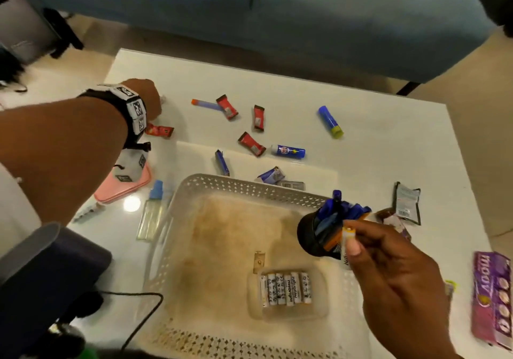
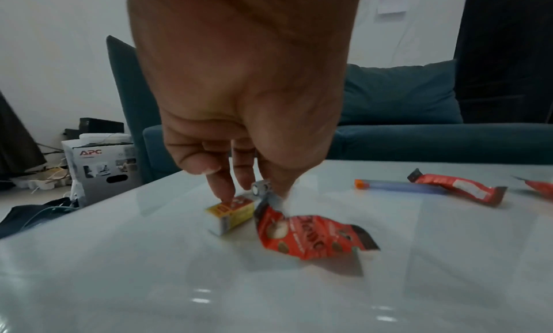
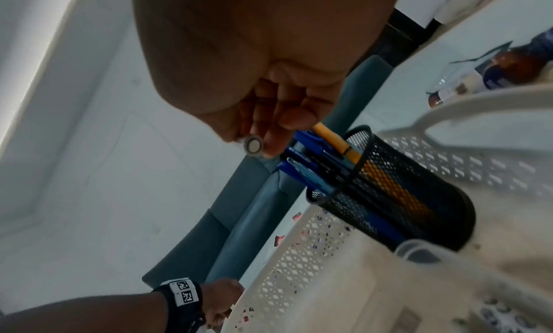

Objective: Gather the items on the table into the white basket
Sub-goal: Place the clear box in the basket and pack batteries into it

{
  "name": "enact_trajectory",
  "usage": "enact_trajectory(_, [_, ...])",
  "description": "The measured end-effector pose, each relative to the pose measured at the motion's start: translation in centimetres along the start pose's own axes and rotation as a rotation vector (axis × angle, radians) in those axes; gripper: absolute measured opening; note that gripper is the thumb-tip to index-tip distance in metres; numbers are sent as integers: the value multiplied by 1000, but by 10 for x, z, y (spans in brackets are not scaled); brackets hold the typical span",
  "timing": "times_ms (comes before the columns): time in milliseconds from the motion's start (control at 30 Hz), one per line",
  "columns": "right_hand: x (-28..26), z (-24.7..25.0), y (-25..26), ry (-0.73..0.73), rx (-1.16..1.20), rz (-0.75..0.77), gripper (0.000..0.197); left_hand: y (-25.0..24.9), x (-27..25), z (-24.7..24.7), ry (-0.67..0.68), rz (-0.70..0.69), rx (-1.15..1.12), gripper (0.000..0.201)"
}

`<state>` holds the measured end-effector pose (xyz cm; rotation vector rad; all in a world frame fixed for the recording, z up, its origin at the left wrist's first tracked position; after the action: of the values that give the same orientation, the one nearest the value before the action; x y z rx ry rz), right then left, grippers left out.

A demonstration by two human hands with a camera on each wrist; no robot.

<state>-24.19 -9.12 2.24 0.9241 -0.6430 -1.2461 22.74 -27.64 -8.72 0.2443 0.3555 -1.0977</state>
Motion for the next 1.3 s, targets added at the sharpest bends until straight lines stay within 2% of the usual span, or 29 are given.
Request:
enact_trajectory(200, [5, -6, 5, 67, 13, 71, 17, -13, -30, 17, -36, 1, 42, 30])
enact_trajectory(267, [2, -4, 8, 64, 36, 103, 17, -24, -59, 38, -102, -66, 54, 40])
enact_trajectory(333, [0, -3, 9, 40, 59, 103, 17, -39, -97, 61, -218, -148, 16, 35])
enact_trajectory(400, [-2, -3, 2, 47, 84, 57, 19, -54, -143, 76, -281, -246, -120, 29])
enact_trajectory(433, [-2, -4, -2, 57, 72, 33, 21, -62, -167, 79, -264, -281, -213, 28])
enact_trajectory(533, [-9, -10, -5, 124, -14, 7, 28, -89, -251, 66, -67, -413, -587, 25])
enact_trajectory(633, [-25, -11, 7, 164, -42, 0, 31, -113, -331, 28, 234, -422, -974, 12])
enact_trajectory(733, [-40, -5, 15, 134, -12, -37, 29, -123, -369, -17, 372, -345, -1044, 16])
enact_trajectory(833, [-55, -3, 4, 165, -88, -123, 27, -129, -373, -55, 491, -289, -1003, 15])
enact_trajectory(933, [-66, -10, -25, 235, -268, -269, 24, -143, -365, -74, 536, -314, -805, 20])
enact_trajectory(1033, [-53, -18, -40, 268, -484, -327, 22, -158, -356, -82, 509, -358, -661, 26])
enact_trajectory(1167, [-33, -25, -41, 232, -558, -358, 16, -172, -343, -95, 445, -369, -549, 27])
enact_trajectory(1300, [-33, -38, -47, 250, -611, -308, 17, -179, -333, -107, 448, -350, -543, 30])
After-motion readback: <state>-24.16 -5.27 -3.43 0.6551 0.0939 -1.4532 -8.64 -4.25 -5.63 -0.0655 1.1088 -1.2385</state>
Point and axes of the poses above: each hand's wrist, its own x-axis towards the middle knuckle, its own z-axis out of the back of the hand, y = z × x, the point moved 3 cm from there along x, towards the middle knuckle, and after that the axes turned 8 degrees about y, right-handed, at the moved point
